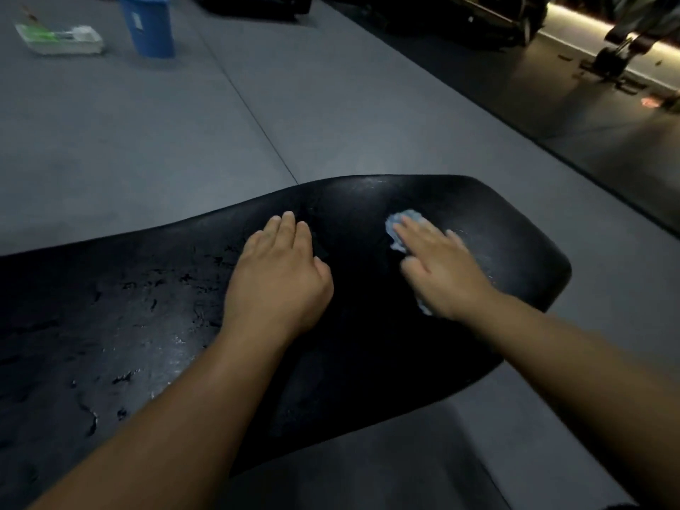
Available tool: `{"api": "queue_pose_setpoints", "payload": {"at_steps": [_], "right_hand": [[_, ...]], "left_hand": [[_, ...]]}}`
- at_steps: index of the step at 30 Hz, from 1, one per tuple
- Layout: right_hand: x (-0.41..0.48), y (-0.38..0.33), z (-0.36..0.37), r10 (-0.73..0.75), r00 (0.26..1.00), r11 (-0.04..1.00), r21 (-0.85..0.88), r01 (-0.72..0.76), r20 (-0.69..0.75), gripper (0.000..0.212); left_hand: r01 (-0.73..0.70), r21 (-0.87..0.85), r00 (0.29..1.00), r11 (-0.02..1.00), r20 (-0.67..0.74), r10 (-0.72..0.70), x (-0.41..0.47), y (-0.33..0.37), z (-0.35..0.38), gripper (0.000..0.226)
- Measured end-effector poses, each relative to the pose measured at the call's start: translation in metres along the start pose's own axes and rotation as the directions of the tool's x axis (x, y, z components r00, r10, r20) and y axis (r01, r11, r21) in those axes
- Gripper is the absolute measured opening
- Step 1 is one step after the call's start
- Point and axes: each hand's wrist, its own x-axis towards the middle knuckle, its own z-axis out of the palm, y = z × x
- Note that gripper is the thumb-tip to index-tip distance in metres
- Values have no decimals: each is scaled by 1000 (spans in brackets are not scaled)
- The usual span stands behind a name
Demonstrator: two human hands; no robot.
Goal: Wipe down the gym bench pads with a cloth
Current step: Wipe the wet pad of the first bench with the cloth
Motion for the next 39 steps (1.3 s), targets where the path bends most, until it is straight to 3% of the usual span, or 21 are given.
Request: {"api": "queue_pose_setpoints", "payload": {"at_steps": [2, 5, 7, 9, 11, 13, 16, 18, 20, 24, 26, 28, 31, 32, 34, 37, 39], "right_hand": [[12, -37, 11, -33, 999, 999, 18, 34, -16, 82], [-34, -48, 13, -426, 900, 904, 93, 418, 90, 81], [-41, -21, 6, -537, 834, 844, 83, 530, 130, 78], [2, 1, 3, -469, 881, 882, -6, 470, 63, 76], [65, -6, 6, -297, 955, 951, -83, 296, 5, 78], [107, -41, 15, -257, 966, 966, -39, 256, -24, 83], [91, -79, 22, -494, 869, 866, 74, 494, -22, 81], [58, -61, 17, -669, 743, 738, 128, 663, 7, 82], [50, -30, 9, -715, 699, 694, 138, 706, 23, 82], [108, -34, 10, -519, 855, 850, 93, 518, -15, 56], [112, -68, 16, -507, 860, 854, 102, 510, -57, 48], [89, -82, 18, -631, 775, 764, 136, 630, -45, 52], [39, -41, 16, -842, 540, 527, 182, 830, -22, 61], [34, -25, 12, -853, 521, 514, 180, 839, 6, 63], [53, -10, 14, -812, 584, 579, 146, 802, 6, 62], [93, -40, 21, -627, 779, 774, 99, 626, -27, 55], [85, -72, 22, -551, 832, 827, 90, 555, -66, 57]], "left_hand": [[8, -2, 1000, 1000, -19, -8, 2, 0, 0, 63], [16, 9, 1000, 1000, -12, -16, 2, 1, -1, 62], [29, 17, 999, 999, -22, -28, 2, 1, -1, 61], [51, 21, 998, 998, -39, -50, 1, 4, -2, 61], [99, 46, 993, 994, -69, -96, -1, 7, -4, 64], [168, 74, 982, 983, -95, -161, -2, 11, -5, 69], [219, 86, 973, 972, -95, -211, -2, 13, -4, 65], [218, 85, 975, 972, -65, -213, -3, 14, -7, 63], [238, 96, 971, 966, -32, -236, -15, 19, -11, 71], [354, 113, 935, 928, -21, -354, -55, 35, -11, 75], [450, 117, 893, 885, -59, -446, -67, 40, -8, 75], [506, 116, 862, 855, -92, -498, -69, 43, -5, 73], [514, 103, 857, 851, -95, -506, -69, 45, -2, 64], [510, 96, 860, 855, -84, -504, -70, 45, -2, 62], [491, 91, 871, 866, -33, -490, -72, 43, -6, 62], [420, 155, 904, 894, 19, -428, -76, 28, -15, 64], [396, 210, 914, 894, 2, -405, -80, 17, -20, 67]]}}
